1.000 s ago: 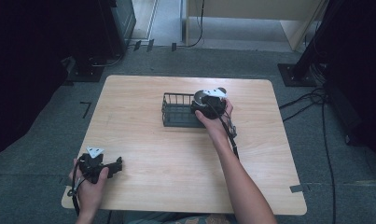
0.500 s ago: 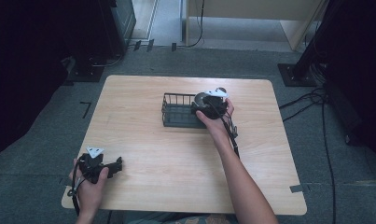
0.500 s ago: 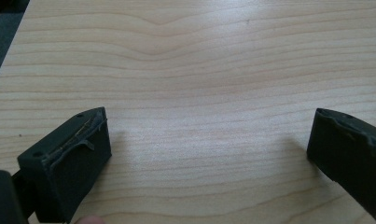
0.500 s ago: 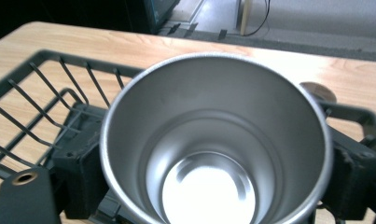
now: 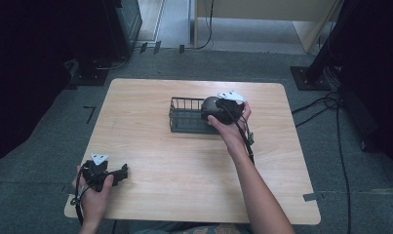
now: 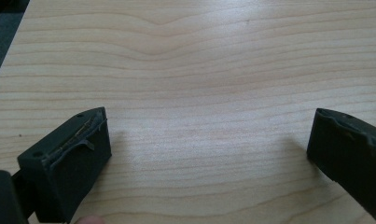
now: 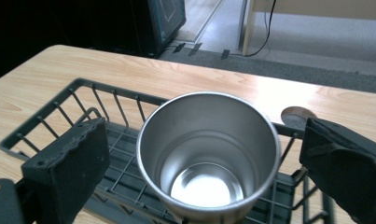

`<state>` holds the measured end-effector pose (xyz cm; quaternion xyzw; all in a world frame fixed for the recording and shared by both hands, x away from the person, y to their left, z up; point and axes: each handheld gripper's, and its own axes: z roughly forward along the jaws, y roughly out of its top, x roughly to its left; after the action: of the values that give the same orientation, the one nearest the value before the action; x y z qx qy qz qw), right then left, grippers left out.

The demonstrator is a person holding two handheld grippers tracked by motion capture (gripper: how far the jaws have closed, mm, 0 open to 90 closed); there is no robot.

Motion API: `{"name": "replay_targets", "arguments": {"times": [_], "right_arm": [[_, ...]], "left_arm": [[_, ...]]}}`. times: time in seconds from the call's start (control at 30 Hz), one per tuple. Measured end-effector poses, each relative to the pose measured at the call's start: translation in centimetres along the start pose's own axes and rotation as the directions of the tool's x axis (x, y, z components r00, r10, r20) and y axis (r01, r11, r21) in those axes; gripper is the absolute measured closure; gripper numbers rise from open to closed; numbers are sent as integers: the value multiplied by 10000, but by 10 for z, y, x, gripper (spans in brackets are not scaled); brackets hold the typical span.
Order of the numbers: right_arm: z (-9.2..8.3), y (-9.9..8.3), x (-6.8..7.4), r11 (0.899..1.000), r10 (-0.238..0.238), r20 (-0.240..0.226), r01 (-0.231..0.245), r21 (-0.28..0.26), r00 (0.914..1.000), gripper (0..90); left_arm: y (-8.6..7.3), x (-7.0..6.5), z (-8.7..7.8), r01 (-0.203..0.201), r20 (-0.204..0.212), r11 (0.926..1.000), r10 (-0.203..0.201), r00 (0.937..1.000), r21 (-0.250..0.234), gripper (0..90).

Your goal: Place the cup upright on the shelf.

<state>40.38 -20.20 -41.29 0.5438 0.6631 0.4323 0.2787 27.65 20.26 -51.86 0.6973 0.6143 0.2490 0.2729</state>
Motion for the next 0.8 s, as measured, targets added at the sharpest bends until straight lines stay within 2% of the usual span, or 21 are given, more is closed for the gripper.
{"name": "replay_targets", "arguments": {"times": [0.33, 0.8], "right_arm": [[-26, -1, -4, 9992, -181, 10, 181, -362, 9998, 11], [-57, -24, -24, 9991, -205, 183, 211, -377, 9996, 11]], "left_arm": [[0, 0, 0, 1, 3, 10000, -1, 10000, -9, 0], [0, 0, 0, 11, 0, 10000, -11, 10000, -10, 0]]}}
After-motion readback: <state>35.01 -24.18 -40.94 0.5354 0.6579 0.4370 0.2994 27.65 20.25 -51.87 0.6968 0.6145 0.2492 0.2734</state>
